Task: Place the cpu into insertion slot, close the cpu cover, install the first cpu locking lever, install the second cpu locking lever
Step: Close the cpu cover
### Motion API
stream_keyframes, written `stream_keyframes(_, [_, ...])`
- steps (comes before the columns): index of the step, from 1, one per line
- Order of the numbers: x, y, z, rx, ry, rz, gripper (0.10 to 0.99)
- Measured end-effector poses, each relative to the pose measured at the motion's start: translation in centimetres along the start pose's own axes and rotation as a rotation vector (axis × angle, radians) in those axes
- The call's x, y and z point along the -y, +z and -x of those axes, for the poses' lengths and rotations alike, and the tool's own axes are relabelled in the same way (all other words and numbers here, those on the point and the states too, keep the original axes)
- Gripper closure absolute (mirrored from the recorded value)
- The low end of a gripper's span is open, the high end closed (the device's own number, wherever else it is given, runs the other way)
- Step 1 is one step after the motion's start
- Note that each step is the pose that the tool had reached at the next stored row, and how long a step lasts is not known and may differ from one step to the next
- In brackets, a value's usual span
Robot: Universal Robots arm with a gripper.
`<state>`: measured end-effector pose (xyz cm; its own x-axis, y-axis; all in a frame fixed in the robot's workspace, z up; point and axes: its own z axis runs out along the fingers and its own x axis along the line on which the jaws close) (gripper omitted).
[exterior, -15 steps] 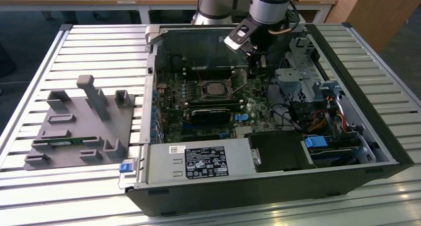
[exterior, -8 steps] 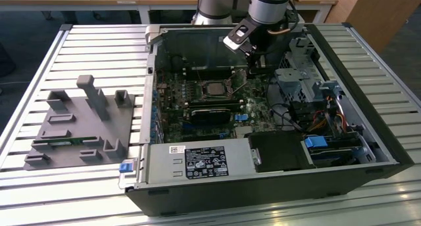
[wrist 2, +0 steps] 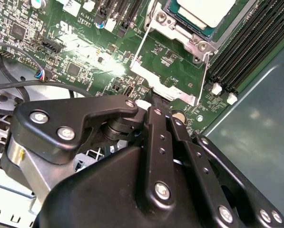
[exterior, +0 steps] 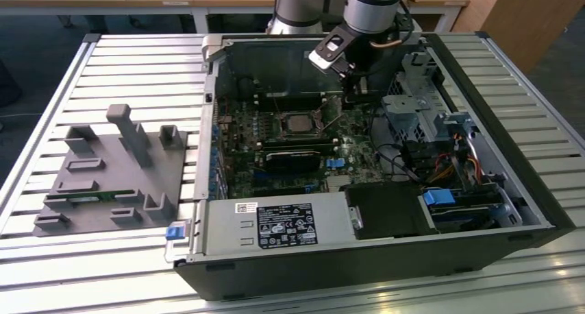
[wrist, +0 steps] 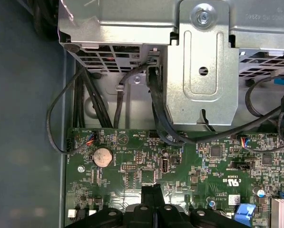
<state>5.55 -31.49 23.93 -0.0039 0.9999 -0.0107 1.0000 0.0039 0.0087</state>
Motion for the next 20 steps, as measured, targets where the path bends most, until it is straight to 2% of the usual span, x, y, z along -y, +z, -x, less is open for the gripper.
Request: stream_keyframes(20, [0.47, 0.00, 0.00, -0.0001, 0.000, 0.000, 0.976])
